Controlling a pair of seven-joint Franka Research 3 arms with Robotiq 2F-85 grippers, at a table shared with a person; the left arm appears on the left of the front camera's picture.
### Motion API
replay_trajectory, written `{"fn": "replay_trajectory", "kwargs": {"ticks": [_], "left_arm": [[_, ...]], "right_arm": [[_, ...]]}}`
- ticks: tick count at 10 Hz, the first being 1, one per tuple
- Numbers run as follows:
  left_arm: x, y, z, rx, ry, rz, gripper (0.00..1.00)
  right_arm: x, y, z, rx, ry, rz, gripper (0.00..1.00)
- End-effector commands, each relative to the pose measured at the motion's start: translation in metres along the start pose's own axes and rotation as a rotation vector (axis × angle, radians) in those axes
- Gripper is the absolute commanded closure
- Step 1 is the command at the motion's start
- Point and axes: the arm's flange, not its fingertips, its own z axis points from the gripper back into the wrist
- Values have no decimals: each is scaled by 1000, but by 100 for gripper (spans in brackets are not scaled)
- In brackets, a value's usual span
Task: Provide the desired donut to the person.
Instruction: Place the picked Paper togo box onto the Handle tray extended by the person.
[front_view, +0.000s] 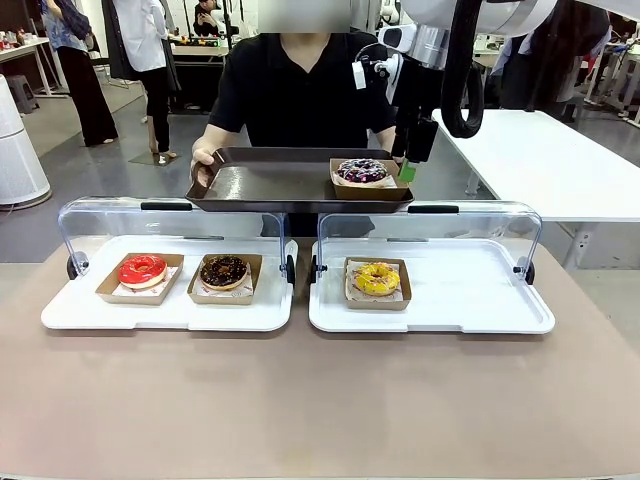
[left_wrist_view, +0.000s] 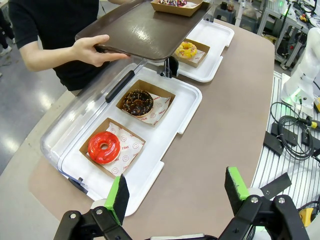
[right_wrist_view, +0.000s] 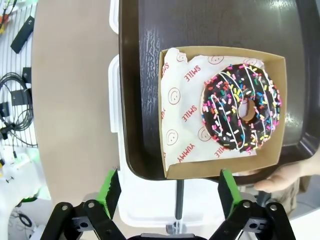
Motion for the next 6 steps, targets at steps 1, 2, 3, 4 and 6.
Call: {"fn": "replay_trajectory", "kwargs": {"ticks": [1, 2, 3, 4, 6], "left_arm": [[0, 1, 1, -6, -20, -9, 0], [0, 1, 1, -6, -20, -9, 0], [0, 1, 1, -6, -20, -9, 0], [0, 1, 1, -6, -20, -9, 0], [0, 1, 1, -6, -20, -9, 0]], "right_arm": [[-3, 2, -1, 15, -17, 1, 0], [-3, 4, -1, 22, -9, 1, 0], [-1, 13, 1, 17, 16, 9, 0], [-2, 32, 10, 46, 67, 20, 0], [-40, 84, 38, 20, 134, -18, 0]]}}
